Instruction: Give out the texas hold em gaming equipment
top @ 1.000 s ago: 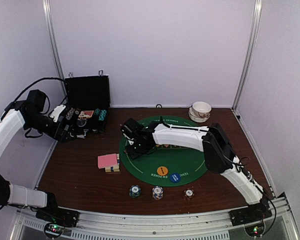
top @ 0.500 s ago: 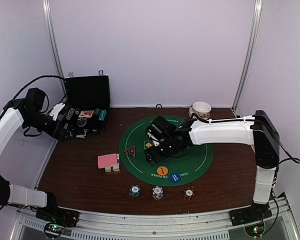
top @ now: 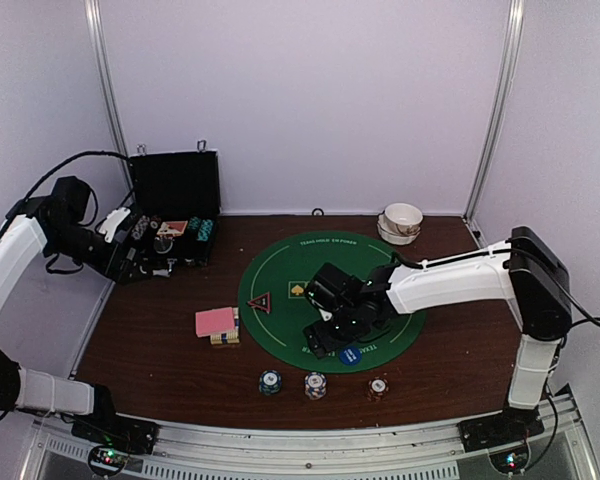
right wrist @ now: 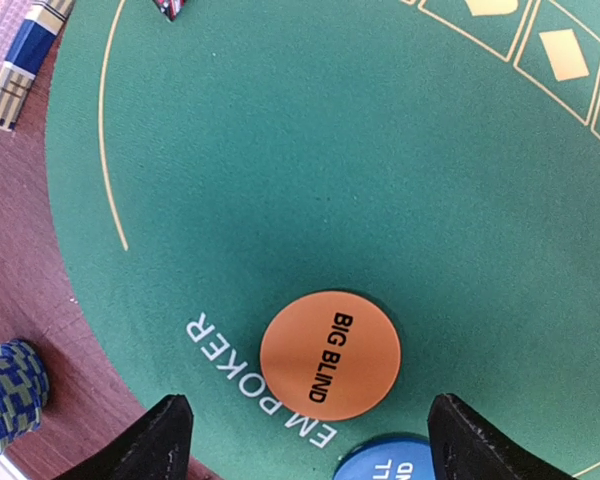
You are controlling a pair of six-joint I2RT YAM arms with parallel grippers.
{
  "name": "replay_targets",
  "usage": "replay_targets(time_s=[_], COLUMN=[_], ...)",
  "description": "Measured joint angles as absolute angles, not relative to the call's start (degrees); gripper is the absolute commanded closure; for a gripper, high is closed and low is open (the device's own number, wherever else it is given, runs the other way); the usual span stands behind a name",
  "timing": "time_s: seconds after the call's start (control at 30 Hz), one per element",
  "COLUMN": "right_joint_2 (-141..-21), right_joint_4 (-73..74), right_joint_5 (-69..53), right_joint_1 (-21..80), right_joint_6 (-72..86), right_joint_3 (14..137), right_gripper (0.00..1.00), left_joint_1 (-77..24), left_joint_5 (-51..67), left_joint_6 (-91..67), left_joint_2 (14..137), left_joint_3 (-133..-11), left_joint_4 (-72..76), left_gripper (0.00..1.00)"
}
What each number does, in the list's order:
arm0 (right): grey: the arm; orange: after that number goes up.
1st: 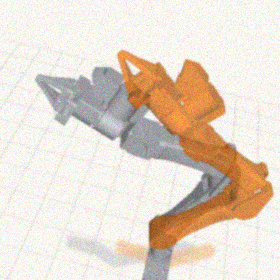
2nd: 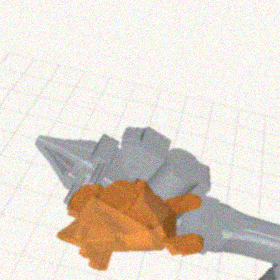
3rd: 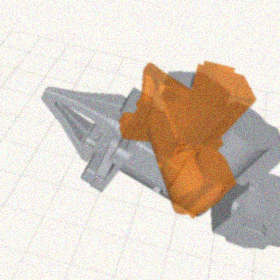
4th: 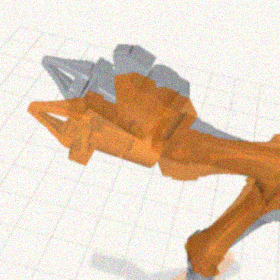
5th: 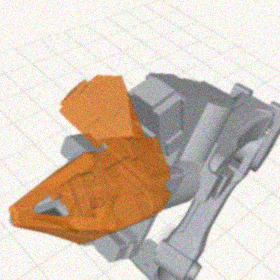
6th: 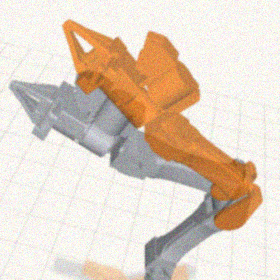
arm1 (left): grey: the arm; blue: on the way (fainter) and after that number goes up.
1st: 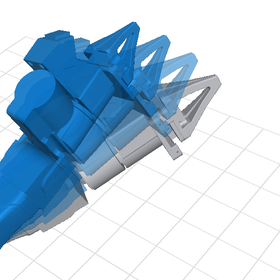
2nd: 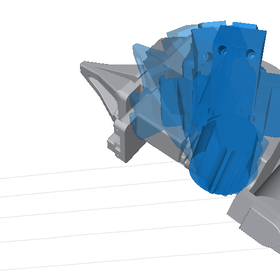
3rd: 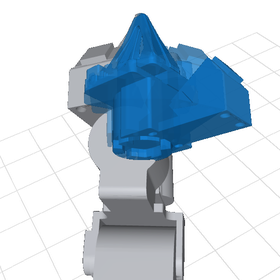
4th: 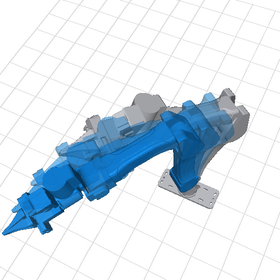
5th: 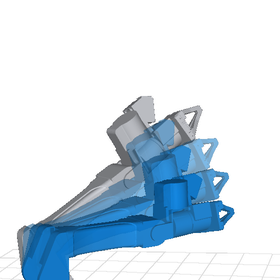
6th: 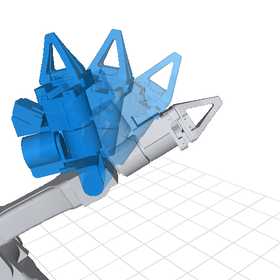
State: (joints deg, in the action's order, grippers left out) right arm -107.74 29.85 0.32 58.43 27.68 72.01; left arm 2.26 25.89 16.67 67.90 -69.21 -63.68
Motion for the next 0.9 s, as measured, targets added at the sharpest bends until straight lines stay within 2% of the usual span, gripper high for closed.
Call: replay_targets(time_s=[0.3,0.5,0.9], right_joint_2=[-111.3,-111.9,-115.1], right_joint_4=[28.8,29.0,30.2], right_joint_5=[0.1,0.7,1.7], right_joint_1=[58.4,58.2,55.4], right_joint_6=[28.3,28.8,27.0], right_joint_3=[72.2,72.7,77.8], right_gripper=[0.27,0.41,0.55], left_joint_1=[2.3,2.3,2.3], left_joint_5=[26.3,26.5,26.6], left_joint_6=[16.7,16.7,16.7], left_joint_2=[67.9,67.9,67.9], left_joint_3=[-69.9,-69.9,-70.3], left_joint_4=[-64.5,-64.6,-64.7], left_gripper=[0.02,0.02,0.02])
